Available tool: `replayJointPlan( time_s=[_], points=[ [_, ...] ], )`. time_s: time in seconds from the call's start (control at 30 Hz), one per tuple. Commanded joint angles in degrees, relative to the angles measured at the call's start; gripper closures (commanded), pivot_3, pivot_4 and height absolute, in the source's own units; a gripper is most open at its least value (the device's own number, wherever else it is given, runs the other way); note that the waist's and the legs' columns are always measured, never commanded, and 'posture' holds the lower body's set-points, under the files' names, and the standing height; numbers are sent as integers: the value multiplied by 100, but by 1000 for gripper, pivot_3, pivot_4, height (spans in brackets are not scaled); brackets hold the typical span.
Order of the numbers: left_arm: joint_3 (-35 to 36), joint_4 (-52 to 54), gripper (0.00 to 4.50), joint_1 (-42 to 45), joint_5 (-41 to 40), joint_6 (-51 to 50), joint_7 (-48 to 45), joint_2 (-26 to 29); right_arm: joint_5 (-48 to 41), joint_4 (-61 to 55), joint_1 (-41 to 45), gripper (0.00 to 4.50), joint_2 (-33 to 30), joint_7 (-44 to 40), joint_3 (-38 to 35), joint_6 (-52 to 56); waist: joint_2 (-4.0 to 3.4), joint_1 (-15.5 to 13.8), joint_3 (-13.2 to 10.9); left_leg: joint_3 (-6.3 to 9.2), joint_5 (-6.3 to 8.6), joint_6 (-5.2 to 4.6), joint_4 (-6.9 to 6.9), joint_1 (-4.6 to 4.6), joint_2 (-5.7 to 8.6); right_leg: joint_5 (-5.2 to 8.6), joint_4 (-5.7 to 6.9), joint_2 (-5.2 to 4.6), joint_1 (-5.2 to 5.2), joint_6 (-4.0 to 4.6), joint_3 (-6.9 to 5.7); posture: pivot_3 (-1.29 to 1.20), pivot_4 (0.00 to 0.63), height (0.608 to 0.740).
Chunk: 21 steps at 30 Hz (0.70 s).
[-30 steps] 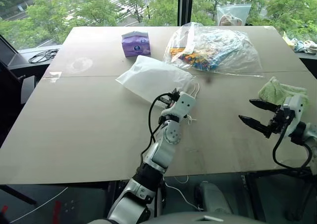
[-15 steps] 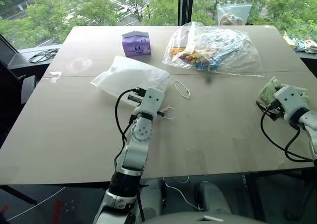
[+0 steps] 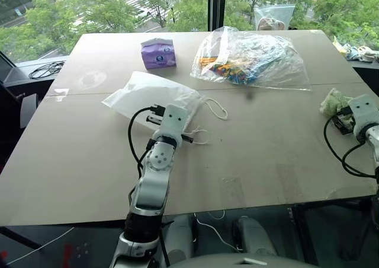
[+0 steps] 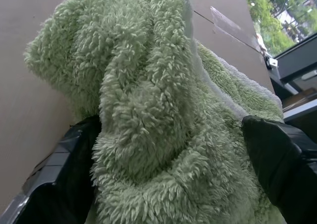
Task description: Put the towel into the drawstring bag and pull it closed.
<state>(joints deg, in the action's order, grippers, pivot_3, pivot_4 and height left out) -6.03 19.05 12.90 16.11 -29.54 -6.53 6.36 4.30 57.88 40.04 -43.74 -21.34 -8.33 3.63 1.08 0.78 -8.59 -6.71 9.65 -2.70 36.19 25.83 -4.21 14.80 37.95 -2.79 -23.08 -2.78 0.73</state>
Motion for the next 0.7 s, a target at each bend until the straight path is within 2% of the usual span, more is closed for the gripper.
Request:
replayJointPlan(
  time_s=[0.03, 0.2, 0.3, 0.57, 0.6, 0.7],
  points=[
    [226, 351, 4475, 39, -298, 77, -229, 128, -224, 698, 339, 0, 14, -246, -153, 431, 2, 1, 0, 3, 0, 0, 4, -3, 0, 1, 0, 0, 6, 2, -3, 0, 150, 740],
    [320, 355, 4475, 42, -590, 162, -511, 355, -384, 1307, 695, 0, 29, -456, -264, 803, 8, 8, 4, 7, 3, -1, 9, -19, -1, 5, -2, -4, 28, 11, -5, 0, 150, 740],
    [484, 396, 4500, 95, -785, 202, -622, 440, -440, 1455, 806, 875, 64, -613, -298, 1038, 9, 8, 4, 9, 5, -2, 9, -18, -2, 5, -6, -7, 30, 11, -9, 0, 150, 740],
    [1099, 416, 4500, 443, -1838, 183, -1208, 710, -620, 1481, 875, 4263, 200, -849, -405, 1351, 23, 10, 12, 18, 8, 2, 9, -17, -7, 5, -7, -12, 35, 12, -20, 0, 150, 740],
    [1168, 423, 4500, 482, -2012, 154, -1306, 740, -668, 1451, 892, 4477, 255, -867, -440, 1362, 27, 15, 14, 17, 8, 2, 9, -17, -7, 5, -7, -12, 35, 12, -19, 0, 150, 740],
    [1400, 455, 4500, 636, -2621, -60, -1648, 844, -836, 1087, 972, 4477, 539, -1607, -353, 1460, 38, 60, 16, 18, 8, 2, 9, -17, -8, 5, -8, -11, 35, 12, -19, 0, 150, 740]
  ],
)
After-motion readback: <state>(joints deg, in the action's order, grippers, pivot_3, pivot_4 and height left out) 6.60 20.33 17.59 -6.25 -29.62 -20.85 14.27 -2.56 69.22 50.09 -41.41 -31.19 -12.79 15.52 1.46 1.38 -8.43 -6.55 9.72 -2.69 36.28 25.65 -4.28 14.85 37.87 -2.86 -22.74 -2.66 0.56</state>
